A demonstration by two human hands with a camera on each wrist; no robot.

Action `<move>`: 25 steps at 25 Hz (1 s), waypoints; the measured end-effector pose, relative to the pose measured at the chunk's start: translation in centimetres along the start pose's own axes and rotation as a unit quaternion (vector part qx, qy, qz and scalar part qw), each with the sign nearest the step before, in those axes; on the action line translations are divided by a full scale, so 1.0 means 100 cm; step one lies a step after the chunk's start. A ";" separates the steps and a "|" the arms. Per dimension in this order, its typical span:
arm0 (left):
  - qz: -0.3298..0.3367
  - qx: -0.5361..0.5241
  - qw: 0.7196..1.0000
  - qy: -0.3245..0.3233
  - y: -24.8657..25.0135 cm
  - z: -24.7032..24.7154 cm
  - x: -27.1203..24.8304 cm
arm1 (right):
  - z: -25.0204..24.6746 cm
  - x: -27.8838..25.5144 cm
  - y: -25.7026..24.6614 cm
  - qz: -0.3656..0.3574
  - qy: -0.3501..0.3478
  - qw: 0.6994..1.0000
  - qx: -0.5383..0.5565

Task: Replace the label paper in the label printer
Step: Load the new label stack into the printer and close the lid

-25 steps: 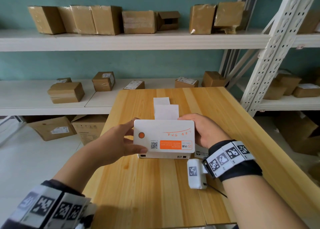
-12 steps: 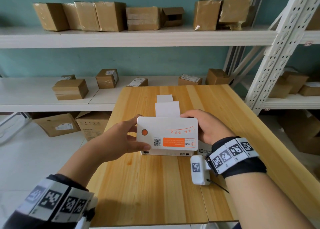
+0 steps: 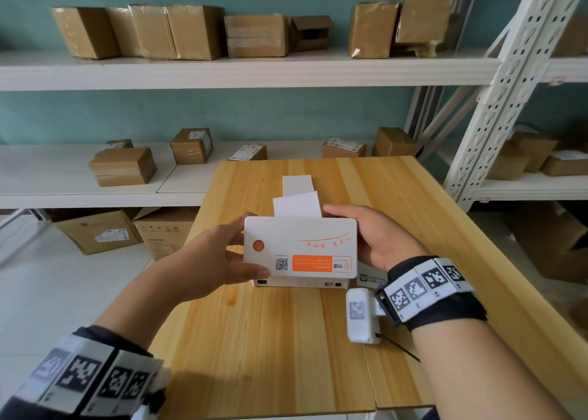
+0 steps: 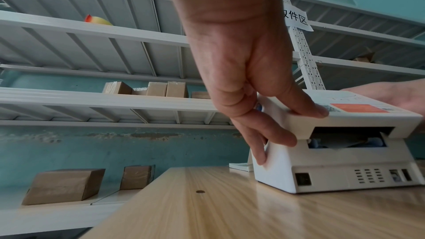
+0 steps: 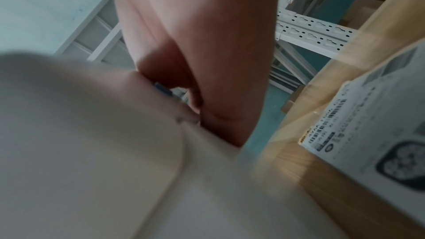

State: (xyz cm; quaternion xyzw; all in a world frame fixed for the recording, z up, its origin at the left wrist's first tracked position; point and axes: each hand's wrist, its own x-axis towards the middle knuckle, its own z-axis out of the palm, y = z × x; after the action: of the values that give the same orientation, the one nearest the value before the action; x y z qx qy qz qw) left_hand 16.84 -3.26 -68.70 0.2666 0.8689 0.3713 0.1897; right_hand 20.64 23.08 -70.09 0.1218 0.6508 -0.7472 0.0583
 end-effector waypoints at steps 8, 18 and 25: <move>0.000 -0.001 1.000 -0.001 0.001 0.000 0.000 | 0.001 0.003 -0.001 -0.002 0.027 1.000 -0.004; -0.005 -0.001 1.000 0.001 0.003 0.000 -0.001 | 0.004 0.009 -0.003 -0.005 0.085 0.996 0.030; -0.002 0.000 1.000 0.000 0.002 0.001 -0.001 | 0.004 0.003 -0.004 -0.074 0.102 0.990 -0.056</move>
State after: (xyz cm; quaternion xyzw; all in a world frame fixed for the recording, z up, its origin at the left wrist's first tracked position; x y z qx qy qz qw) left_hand 17.02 -3.21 -68.59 0.2652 0.8693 0.3710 0.1907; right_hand 20.19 22.77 -69.73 0.1454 0.7015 -0.6953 -0.0576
